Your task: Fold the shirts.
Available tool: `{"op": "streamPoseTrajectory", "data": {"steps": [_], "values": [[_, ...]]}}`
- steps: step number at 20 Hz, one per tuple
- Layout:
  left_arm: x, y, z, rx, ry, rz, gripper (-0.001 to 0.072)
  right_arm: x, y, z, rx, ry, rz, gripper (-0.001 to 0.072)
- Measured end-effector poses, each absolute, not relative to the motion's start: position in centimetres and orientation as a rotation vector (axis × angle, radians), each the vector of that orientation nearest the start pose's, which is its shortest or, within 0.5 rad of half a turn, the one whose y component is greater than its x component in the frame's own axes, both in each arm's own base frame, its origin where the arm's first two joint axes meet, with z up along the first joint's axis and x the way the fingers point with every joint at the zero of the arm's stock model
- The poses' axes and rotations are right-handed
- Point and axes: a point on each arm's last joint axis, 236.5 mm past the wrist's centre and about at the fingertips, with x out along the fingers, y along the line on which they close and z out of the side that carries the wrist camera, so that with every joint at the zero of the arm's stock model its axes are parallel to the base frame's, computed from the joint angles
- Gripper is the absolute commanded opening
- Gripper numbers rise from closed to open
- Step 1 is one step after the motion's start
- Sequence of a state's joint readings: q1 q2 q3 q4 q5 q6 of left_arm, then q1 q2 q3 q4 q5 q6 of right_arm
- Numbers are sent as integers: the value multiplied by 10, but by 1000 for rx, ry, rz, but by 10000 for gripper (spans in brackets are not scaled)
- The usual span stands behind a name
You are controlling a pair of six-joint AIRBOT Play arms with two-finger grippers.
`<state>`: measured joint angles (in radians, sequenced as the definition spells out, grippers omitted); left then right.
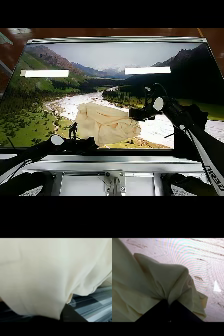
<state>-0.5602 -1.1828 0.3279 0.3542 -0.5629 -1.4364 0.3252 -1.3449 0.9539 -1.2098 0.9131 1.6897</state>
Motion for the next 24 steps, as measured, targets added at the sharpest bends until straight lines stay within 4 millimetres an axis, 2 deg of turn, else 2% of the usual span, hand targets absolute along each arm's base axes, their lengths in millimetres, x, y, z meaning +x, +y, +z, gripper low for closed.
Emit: {"op": "streamPoseTrajectory", "data": {"steps": [3, 5, 7, 9, 10, 12, 14, 16, 18, 20, 21, 22, 24], "values": [[182, -262, -119, -787, 1490, -356, 38, 337, 184, -60, 261, 1363, 296, 73], [195, -272, -96, -798, 1430, -415, 37, 339, 184, -54, 263, 1346, 300, 73], [213, -283, -58, -785, 1325, -505, 37, 344, 185, -36, 269, 1290, 314, 72], [238, -288, -2, -774, 1170, -598, 37, 357, 187, 0, 275, 1178, 338, 72], [253, -287, 35, -777, 1068, -639, 37, 365, 188, 26, 276, 1101, 352, 72], [280, -275, 118, -799, 843, -693, 37, 382, 186, 98, 275, 894, 383, 72], [299, -249, 210, -821, 588, -718, 36, 390, 178, 197, 272, 620, 407, 72], [300, -217, 295, -822, 351, -724, 37, 382, 164, 298, 267, 346, 418, 72], [290, -186, 361, -796, 161, -713, 36, 357, 146, 384, 252, 118, 415, 72], [278, -164, 403, -768, 36, -693, 37, 324, 127, 451, 236, -59, 406, 72], [273, -156, 415, -757, 1, -685, 37, 309, 120, 471, 230, -110, 402, 72], [269, -152, 421, -746, -15, -682, 37, 295, 114, 487, 225, -147, 399, 72], [263, -152, 424, -726, -8, -690, 37, 274, 105, 498, 208, -160, 392, 72]]}}
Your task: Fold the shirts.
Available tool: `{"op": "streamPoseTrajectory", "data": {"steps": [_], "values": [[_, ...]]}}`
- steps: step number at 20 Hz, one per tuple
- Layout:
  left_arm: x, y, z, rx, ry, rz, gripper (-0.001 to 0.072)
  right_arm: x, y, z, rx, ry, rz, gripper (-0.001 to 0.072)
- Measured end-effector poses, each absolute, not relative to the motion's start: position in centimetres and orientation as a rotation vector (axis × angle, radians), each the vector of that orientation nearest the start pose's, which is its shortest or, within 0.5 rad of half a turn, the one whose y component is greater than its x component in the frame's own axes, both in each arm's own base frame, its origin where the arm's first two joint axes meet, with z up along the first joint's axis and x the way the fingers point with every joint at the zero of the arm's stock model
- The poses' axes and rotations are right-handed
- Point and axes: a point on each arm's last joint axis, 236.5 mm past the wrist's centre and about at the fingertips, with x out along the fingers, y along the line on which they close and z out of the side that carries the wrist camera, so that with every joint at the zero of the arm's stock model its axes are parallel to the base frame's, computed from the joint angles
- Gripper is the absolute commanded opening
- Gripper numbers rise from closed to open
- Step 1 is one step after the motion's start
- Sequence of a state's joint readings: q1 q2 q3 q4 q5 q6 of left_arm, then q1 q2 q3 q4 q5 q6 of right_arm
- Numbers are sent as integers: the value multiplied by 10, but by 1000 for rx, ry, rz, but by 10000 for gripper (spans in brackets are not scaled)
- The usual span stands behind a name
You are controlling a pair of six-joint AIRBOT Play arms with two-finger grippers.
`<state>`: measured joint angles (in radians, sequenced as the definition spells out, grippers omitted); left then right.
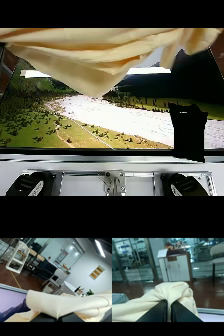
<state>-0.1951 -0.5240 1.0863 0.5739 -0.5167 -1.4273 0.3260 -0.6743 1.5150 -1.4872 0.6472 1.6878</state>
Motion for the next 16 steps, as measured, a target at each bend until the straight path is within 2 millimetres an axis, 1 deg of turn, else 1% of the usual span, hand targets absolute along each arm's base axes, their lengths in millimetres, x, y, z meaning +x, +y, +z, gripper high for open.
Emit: {"op": "streamPoseTrajectory", "data": {"steps": [1, 3, 4, 6, 8, 10, 11, 13, 15, 16], "values": [[260, -154, 423, -714, 6, -698, 37, 268, 103, 495, 197, -138, 388, 72], [256, -160, 414, -676, 51, -712, 37, 259, 99, 474, 166, -37, 375, 72], [253, -164, 407, -651, 83, -721, 37, 256, 97, 456, 150, 41, 366, 72], [251, -169, 384, -603, 176, -715, 37, 251, 95, 408, 138, 248, 345, 72], [250, -171, 348, -552, 309, -683, 37, 244, 92, 352, 124, 499, 310, 72], [252, -167, 301, -510, 460, -622, 37, 234, 91, 292, 105, 763, 275, 72], [254, -163, 277, -498, 529, -586, 38, 229, 93, 266, 98, 876, 269, 72], [257, -156, 235, -492, 635, -523, 37, 222, 104, 213, 91, 1087, 279, 72], [263, -151, 199, -500, 715, -468, 38, 226, 115, 166, 98, 1226, 286, 72], [270, -148, 183, -508, 741, -439, 38, 231, 121, 145, 105, 1277, 287, 72]]}}
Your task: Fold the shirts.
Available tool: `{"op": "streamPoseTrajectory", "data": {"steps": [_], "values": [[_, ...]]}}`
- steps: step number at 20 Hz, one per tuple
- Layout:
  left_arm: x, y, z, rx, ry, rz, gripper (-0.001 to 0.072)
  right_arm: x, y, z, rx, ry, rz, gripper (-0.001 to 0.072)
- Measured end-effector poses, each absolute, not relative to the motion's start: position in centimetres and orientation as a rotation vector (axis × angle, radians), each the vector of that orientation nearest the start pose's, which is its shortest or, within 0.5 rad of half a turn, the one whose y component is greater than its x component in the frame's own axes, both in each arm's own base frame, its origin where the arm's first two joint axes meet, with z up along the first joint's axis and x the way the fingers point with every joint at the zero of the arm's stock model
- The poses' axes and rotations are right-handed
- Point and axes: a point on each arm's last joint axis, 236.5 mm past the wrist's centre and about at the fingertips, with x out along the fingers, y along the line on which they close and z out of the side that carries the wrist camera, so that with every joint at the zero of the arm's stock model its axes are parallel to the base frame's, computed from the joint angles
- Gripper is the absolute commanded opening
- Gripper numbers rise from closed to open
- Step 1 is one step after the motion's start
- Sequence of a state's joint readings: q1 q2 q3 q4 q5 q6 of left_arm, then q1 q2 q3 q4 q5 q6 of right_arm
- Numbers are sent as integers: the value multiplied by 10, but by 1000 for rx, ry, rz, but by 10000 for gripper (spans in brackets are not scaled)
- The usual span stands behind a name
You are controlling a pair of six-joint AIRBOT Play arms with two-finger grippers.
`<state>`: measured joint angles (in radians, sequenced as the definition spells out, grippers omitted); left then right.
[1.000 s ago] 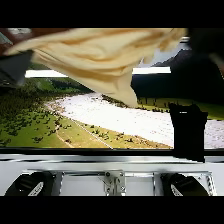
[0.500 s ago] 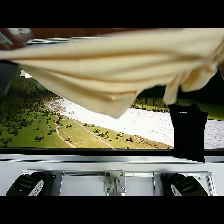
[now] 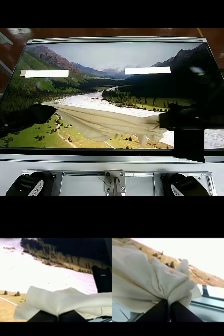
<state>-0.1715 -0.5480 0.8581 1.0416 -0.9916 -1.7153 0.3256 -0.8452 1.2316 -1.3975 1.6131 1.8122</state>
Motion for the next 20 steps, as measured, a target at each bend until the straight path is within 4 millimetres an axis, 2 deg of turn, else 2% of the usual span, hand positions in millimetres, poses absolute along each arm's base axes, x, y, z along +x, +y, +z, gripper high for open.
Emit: {"op": "streamPoseTrajectory", "data": {"steps": [3, 7, 10, 12, 13, 14, 15, 16, 17, 18, 20], "values": [[298, -143, 143, -537, 788, -365, 38, 263, 137, 81, 134, 1369, 265, 72], [350, -140, 91, -607, 829, -266, 38, 323, 158, 10, 188, 1358, 230, 73], [378, -144, 44, -661, 884, -222, 39, 367, 171, -25, 254, 1278, 208, 75], [384, -151, 9, -677, 958, -203, 39, 388, 180, -39, 320, 1234, 196, 80], [381, -157, -8, -680, 1004, -201, 39, 394, 183, -45, 341, 1220, 193, 105], [378, -162, -23, -681, 1048, -198, 42, 399, 185, -49, 360, 1213, 187, 213], [374, -167, -34, -683, 1087, -197, 98, 403, 187, -52, 376, 1202, 184, 345], [372, -169, -42, -688, 1113, -194, 257, 408, 188, -53, 387, 1186, 183, 493], [370, -171, -46, -690, 1134, -195, 548, 413, 189, -52, 397, 1165, 183, 565], [370, -171, -45, -704, 1149, -194, 682, 417, 190, -49, 405, 1145, 185, 568], [373, -161, -35, -725, 1169, -194, 677, 425, 190, -35, 371, 1089, 214, 568]]}}
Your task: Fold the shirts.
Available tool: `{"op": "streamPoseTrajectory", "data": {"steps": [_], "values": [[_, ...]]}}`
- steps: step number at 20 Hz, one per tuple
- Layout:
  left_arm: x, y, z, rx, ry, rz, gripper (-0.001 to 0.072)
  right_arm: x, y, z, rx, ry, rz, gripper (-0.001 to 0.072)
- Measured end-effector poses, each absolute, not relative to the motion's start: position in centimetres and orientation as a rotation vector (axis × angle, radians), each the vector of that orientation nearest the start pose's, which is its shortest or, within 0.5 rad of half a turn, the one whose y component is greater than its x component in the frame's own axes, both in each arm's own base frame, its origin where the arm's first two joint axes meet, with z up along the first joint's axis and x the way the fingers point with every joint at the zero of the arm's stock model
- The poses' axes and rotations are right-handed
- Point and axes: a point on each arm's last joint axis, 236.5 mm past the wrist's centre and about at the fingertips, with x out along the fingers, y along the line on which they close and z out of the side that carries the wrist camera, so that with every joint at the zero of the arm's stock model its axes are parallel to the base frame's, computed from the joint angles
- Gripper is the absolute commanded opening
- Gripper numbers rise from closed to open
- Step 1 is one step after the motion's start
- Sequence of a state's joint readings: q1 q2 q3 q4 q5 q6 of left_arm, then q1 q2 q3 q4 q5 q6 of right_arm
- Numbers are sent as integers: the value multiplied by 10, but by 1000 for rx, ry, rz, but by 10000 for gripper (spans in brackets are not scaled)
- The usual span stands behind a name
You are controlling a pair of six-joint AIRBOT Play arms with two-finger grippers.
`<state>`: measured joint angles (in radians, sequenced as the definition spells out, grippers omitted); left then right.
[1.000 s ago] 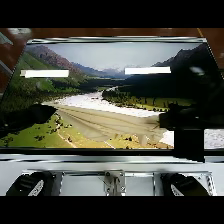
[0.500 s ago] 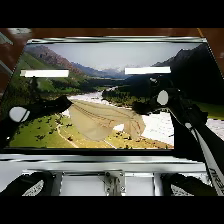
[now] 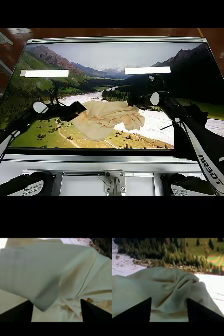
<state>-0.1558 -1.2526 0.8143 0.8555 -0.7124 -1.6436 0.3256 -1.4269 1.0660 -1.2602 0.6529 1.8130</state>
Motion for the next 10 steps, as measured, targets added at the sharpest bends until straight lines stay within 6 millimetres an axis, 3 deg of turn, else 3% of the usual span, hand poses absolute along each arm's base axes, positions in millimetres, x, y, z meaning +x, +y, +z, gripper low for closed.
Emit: {"op": "streamPoseTrajectory", "data": {"steps": [2, 3, 6, 7, 10], "values": [[372, -140, -17, -704, 1206, -210, 647, 430, 179, -12, 261, 1036, 245, 567], [367, -126, -10, -676, 1231, -209, 587, 430, 168, -2, 186, 1019, 247, 567], [332, -75, 1, -578, 1337, -150, 631, 421, 103, 21, -55, 1026, 159, 568], [317, -67, 1, -564, 1372, -137, 714, 416, 78, 24, -96, 1049, 112, 568], [267, -71, -22, -573, 1508, -156, 714, 393, 16, 20, -101, 1160, -2, 568]]}}
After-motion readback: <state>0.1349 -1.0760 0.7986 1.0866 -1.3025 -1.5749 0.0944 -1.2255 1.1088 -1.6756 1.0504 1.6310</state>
